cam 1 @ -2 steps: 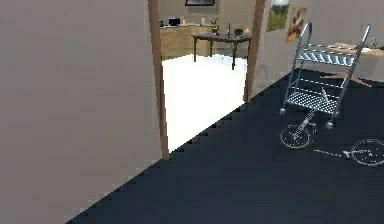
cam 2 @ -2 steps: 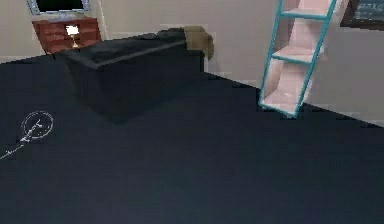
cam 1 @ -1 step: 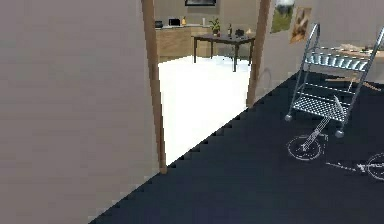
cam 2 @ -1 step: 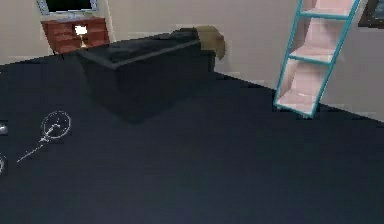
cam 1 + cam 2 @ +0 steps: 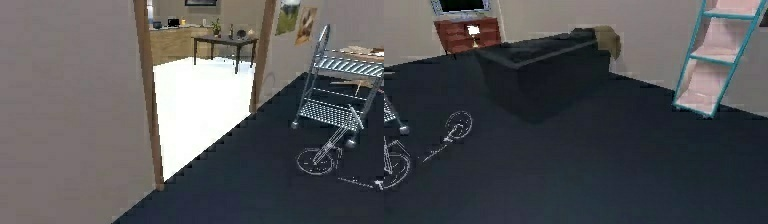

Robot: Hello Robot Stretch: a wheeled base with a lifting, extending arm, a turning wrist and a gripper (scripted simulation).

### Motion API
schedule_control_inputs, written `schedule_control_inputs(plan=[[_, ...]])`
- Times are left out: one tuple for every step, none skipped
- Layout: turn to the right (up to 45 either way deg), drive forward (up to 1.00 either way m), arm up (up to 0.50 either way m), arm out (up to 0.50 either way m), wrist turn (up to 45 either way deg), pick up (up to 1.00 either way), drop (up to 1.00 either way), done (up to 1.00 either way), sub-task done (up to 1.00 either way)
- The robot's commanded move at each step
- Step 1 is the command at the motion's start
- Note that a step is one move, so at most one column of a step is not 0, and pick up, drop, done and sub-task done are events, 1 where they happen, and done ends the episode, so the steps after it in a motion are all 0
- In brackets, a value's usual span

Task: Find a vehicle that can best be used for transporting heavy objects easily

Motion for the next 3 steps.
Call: schedule_control_inputs(plan=[[18.0,0.00,0.00,0.00,0.0,0.00,0.00,0.00,0.00],[0.0,1.00,0.00,0.00,0.0,0.00,0.00,0.00,0.00],[9.0,0.00,0.00,0.00,0.0,0.00,0.00,0.00,0.00]])
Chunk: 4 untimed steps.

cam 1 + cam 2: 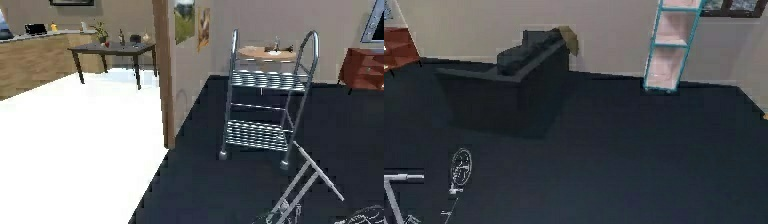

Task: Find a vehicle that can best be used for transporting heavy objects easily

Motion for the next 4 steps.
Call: schedule_control_inputs(plan=[[0.0,0.25,0.00,0.00,0.0,0.00,0.00,0.00,0.00],[-12.0,0.00,0.00,0.00,0.0,0.00,0.00,0.00,0.00],[0.0,0.70,0.00,0.00,0.0,0.00,0.00,0.00,0.00],[45.0,0.00,0.00,0.00,0.0,0.00,0.00,0.00,0.00]])
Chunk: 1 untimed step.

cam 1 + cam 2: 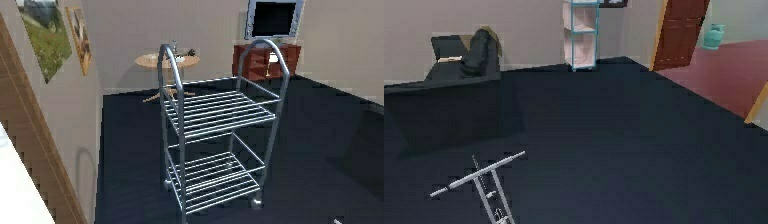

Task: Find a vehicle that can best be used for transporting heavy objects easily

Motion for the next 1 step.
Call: schedule_control_inputs(plan=[[0.0,0.00,0.00,0.00,0.0,0.00,0.00,1.00,0.00]])
